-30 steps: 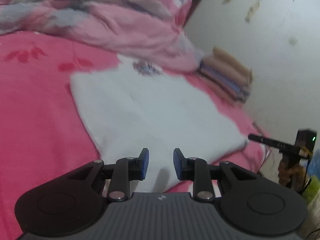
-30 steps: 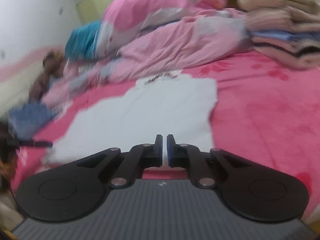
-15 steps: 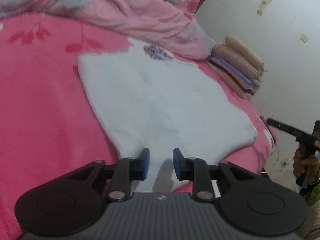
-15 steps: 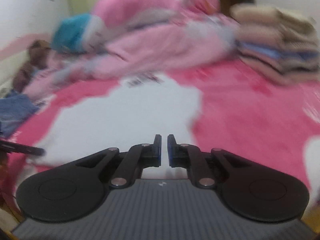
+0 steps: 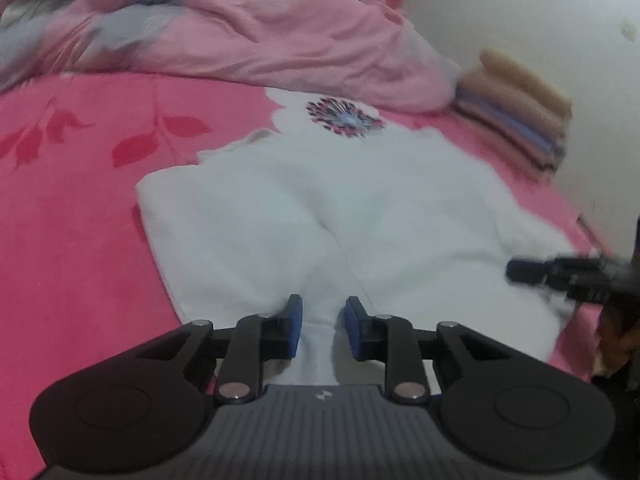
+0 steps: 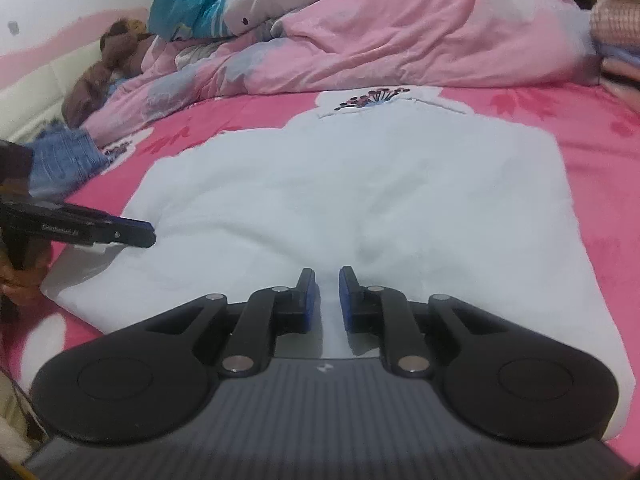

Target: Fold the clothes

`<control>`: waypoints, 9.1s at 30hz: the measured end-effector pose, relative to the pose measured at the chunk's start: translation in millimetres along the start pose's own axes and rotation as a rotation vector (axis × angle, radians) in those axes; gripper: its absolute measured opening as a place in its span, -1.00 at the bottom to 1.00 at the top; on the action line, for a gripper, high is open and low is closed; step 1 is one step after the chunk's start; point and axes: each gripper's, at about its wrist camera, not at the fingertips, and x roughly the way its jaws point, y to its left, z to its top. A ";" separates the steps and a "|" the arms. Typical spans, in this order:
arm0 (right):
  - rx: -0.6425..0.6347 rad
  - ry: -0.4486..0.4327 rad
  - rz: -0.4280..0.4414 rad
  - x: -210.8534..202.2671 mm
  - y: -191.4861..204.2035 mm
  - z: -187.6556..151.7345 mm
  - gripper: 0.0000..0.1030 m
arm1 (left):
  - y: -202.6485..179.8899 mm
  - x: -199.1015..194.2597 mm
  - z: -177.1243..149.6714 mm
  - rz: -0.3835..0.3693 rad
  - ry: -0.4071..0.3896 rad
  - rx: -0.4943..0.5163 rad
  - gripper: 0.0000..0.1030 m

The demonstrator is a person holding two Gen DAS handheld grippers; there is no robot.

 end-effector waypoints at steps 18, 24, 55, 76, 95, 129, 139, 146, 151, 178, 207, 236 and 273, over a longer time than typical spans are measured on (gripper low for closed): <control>-0.031 0.001 -0.001 -2.0 13.3 4.2 -0.46 | 3.2 11.6 52.2 0.097 -0.192 0.044 -0.02; -0.133 -0.066 -0.099 -16.9 12.4 50.6 -0.44 | 19.6 36.5 52.2 0.153 -0.189 0.011 -0.02; -0.874 0.230 0.002 128.8 46.0 128.2 -1.00 | 79.5 27.1 28.0 -0.078 -0.324 -0.226 -0.02; -0.886 0.237 0.021 136.6 54.3 132.4 -0.48 | 78.3 30.7 27.2 -0.065 -0.305 -0.219 -0.02; -0.886 0.108 -0.037 114.5 63.7 141.7 -1.00 | 70.5 25.2 25.5 -0.041 -0.347 -0.181 -0.02; -0.388 -0.157 -0.249 43.1 -42.5 177.0 -0.66 | 69.5 26.8 26.4 -0.007 -0.345 -0.169 -0.02; 0.003 -0.009 -0.258 5.8 -133.8 120.8 -0.57 | 78.2 30.9 26.1 -0.030 -0.323 -0.220 -0.02; 0.249 -0.236 -0.411 -142.9 -148.8 92.0 -0.57 | 82.1 24.3 25.9 -0.037 -0.361 -0.256 -0.02; 0.214 -0.414 -0.656 -304.0 -107.1 69.2 -0.51 | 47.4 -15.5 36.8 -0.045 -0.435 -0.153 -0.01; 0.499 -0.032 0.000 23.8 -181.0 63.0 -0.97 | -151.9 59.2 -16.1 -0.386 0.052 0.206 -0.16; 0.386 -0.126 0.014 -134.5 -118.7 -41.9 -0.67 | -144.2 56.2 -16.0 -0.417 0.072 0.116 -0.04; 1.021 -0.105 0.339 -99.7 -134.6 -71.2 0.02 | -141.7 60.6 -15.6 -0.433 0.089 0.072 -0.04; 0.996 -0.043 0.184 -86.2 -133.6 -51.2 0.02 | -136.2 60.2 -17.9 -0.453 0.090 0.043 -0.04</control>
